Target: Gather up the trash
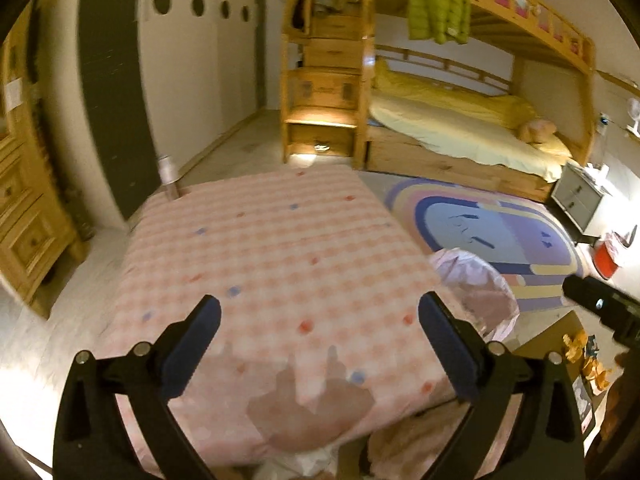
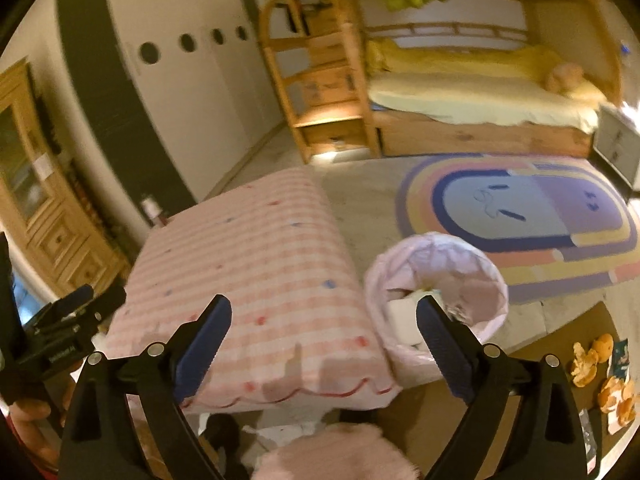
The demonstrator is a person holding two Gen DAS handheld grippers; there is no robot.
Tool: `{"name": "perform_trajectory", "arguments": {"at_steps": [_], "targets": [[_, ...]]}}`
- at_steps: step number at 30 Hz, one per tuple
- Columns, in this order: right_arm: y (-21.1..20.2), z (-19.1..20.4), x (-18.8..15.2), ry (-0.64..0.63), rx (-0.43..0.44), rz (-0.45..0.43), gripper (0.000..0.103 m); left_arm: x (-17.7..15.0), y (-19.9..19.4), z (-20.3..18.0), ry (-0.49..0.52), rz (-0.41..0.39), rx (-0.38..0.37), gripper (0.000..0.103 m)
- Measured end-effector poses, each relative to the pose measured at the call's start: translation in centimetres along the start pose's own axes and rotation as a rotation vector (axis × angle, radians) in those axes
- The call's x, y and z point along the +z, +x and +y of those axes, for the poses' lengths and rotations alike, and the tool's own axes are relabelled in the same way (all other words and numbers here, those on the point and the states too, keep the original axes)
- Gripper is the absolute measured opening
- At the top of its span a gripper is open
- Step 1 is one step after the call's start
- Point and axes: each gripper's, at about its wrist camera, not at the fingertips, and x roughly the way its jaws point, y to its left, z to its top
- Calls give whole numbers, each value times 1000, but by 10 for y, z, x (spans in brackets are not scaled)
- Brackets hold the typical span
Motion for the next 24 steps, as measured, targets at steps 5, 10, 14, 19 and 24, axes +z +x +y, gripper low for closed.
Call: {"name": "perform_trajectory", "arguments": {"at_steps": [5, 10, 14, 19, 24], "targets": [[-19, 38, -2, -69, 53, 11, 94, -19, -39, 30, -66, 8, 73, 96], [-42, 64, -12, -125, 74, 2, 95, -37, -63, 49, -101, 78, 165, 96], [-52, 71, -21, -158, 77, 9, 95, -52, -81, 60, -94, 76, 245, 96], [-59, 73, -28, -188, 55, 18, 95, -69, -100, 73, -122, 91, 270, 96], [-59, 76, -33, -203, 52, 25, 95, -72, -100, 76, -126, 102, 272, 96]]}}
